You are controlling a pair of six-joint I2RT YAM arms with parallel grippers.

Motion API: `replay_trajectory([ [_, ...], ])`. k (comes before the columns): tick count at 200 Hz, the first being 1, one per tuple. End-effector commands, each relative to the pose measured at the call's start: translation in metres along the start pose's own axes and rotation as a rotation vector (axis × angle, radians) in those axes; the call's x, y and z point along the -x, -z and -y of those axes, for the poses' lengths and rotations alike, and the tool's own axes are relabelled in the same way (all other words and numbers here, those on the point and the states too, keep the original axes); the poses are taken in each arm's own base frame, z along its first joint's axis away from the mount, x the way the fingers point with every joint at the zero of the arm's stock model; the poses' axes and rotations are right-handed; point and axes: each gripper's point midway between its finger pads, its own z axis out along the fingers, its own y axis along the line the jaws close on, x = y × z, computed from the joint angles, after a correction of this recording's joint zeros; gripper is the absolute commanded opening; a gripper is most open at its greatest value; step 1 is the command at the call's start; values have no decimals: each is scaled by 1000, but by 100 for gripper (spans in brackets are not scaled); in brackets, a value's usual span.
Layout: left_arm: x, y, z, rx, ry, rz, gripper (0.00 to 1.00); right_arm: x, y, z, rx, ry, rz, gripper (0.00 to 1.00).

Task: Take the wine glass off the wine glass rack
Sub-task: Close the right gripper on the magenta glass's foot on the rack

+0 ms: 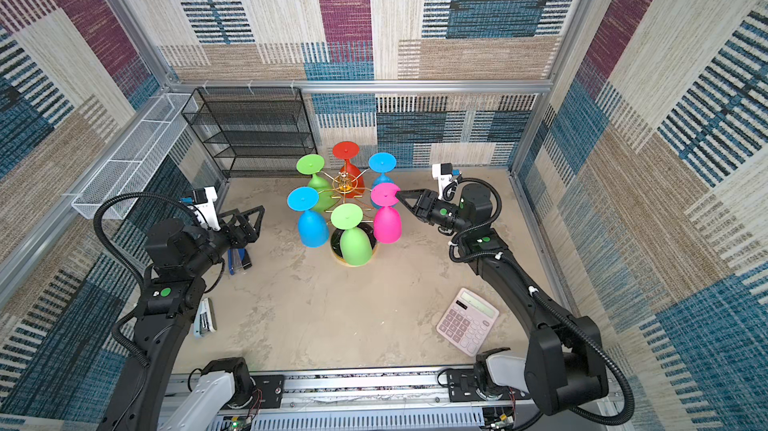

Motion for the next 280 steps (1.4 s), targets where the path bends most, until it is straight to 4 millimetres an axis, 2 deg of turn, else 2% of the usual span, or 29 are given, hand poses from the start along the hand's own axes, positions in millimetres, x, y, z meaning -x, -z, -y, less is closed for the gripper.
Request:
replay_trajectory([
  [1,-1,1,2,-13,-5,-4,89,5,-3,-9,35,9,5,30],
  [32,-2,1,2,-16,0,-6,89,8,-4,-12,42,10,9,21],
  [84,-3,2,3,-21,4,-7,89,9,-4,-14,34,-3,11,13],
  [133,-3,3,4,-24,5,-6,90,10,-4,-21,67,-32,8,0],
  [185,-3,3,4,-28,7,-4,90,13,-3,-37,111,-61,-6,0],
  [280,-3,5,6,-35,10,1,90,13,-17,-44,113,-77,-36,0],
])
